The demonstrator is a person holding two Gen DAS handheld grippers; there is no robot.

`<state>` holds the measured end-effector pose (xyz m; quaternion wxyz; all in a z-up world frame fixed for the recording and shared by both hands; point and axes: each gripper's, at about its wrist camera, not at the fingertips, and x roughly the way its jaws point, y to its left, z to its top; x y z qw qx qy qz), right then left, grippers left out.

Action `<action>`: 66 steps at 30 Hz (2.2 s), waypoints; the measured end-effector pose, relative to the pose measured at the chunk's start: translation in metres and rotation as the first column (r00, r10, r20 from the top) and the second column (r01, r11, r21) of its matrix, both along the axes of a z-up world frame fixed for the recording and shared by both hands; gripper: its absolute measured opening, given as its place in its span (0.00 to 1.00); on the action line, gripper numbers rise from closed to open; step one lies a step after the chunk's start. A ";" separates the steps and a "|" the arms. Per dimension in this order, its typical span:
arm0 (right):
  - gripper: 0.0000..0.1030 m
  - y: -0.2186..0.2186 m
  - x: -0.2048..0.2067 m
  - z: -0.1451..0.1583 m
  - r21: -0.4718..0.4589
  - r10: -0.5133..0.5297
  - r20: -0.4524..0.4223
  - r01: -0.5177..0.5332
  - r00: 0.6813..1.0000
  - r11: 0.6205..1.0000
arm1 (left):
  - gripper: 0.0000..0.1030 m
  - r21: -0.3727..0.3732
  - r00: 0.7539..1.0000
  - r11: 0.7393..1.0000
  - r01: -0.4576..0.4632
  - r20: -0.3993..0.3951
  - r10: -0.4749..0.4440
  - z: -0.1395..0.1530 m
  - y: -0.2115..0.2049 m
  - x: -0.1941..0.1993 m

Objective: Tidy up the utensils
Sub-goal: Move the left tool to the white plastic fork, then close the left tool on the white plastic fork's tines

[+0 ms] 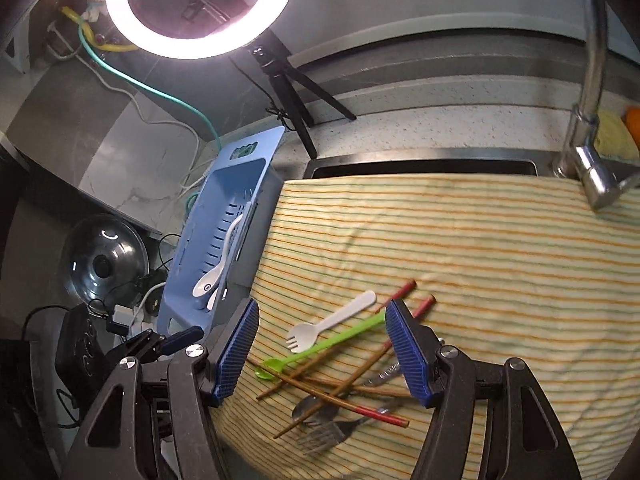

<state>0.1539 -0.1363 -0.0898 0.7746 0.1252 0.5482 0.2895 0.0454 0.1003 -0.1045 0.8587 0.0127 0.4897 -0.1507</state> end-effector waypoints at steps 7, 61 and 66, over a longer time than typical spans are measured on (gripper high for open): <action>0.48 -0.031 -0.009 -0.027 0.044 -0.084 -0.108 0.090 0.991 0.995 | 0.50 0.007 0.995 0.996 0.091 -0.034 -0.091 -0.010 -0.024 0.024; 0.27 0.062 0.026 -0.115 0.100 -0.047 -0.391 0.093 0.919 0.991 | 0.14 0.053 0.968 0.988 0.148 -0.210 -0.134 -0.067 -0.034 0.078; 0.19 0.071 0.029 -0.114 0.034 -0.064 -0.384 0.084 0.921 0.996 | 0.14 0.053 0.970 0.989 0.139 -0.210 -0.125 -0.067 -0.032 0.075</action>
